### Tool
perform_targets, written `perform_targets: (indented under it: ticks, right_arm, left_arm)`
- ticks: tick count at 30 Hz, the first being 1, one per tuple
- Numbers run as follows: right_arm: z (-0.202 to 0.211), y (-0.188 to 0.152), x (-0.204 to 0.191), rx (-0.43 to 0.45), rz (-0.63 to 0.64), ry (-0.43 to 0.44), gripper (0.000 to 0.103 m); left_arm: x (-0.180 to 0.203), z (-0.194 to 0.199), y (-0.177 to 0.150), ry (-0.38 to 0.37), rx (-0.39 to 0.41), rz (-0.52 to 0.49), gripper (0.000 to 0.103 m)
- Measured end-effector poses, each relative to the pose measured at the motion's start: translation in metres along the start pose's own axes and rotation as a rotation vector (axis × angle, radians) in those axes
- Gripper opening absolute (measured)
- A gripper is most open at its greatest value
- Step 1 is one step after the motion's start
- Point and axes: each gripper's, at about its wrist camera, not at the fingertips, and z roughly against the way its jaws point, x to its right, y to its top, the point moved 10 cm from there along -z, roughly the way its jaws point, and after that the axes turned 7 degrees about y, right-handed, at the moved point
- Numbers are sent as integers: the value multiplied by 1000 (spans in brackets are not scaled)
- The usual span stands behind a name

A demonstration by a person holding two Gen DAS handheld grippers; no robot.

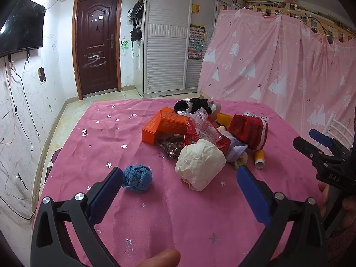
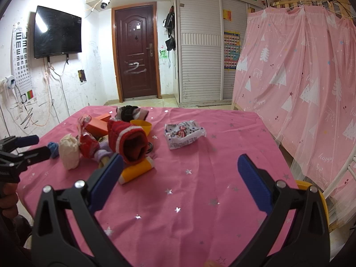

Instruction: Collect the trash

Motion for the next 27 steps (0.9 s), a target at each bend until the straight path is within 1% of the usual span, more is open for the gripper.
perform_targets:
  ticks: [27]
  right_arm:
    - [0, 0, 0, 0, 0, 0, 98]
  left_arm:
    - [0, 0, 0, 1, 0, 1, 95]
